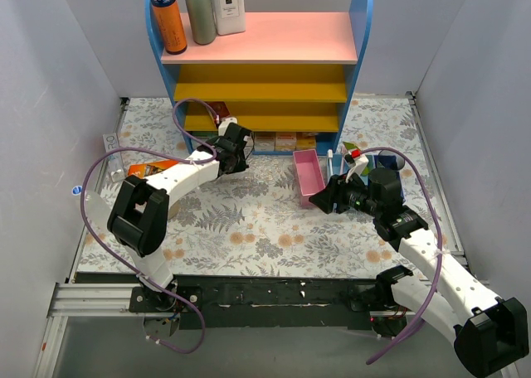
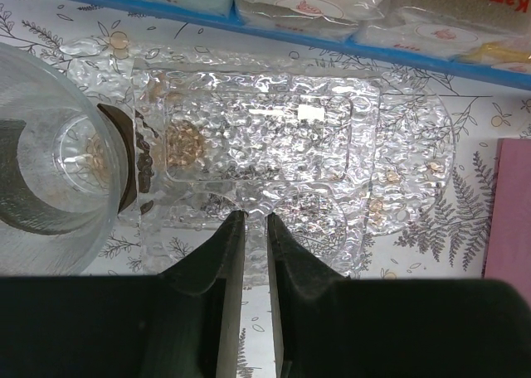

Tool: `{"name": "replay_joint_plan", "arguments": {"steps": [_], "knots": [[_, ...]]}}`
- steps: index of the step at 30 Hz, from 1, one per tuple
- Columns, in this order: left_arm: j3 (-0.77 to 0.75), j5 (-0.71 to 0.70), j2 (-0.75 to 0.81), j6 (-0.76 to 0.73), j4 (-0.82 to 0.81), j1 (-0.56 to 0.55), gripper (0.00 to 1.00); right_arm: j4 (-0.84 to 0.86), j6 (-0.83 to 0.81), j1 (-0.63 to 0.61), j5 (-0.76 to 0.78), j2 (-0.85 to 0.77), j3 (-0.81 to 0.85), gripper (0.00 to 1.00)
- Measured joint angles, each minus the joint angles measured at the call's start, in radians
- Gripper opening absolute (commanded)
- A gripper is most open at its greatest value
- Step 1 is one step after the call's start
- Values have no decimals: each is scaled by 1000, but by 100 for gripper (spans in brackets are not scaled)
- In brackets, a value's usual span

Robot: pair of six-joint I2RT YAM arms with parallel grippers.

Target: Prepare toiletry sets of a toothbrush and toothpaste on the tray

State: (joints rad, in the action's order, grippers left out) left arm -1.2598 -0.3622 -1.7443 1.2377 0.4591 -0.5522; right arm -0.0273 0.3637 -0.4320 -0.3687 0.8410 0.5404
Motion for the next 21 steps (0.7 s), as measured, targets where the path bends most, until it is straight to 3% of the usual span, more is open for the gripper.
{"name": "replay_joint_plan", "arguments": {"steps": [21], "knots": [[10, 3, 9, -72, -2, 7, 30, 0, 0, 0, 0, 0, 0, 59]]}}
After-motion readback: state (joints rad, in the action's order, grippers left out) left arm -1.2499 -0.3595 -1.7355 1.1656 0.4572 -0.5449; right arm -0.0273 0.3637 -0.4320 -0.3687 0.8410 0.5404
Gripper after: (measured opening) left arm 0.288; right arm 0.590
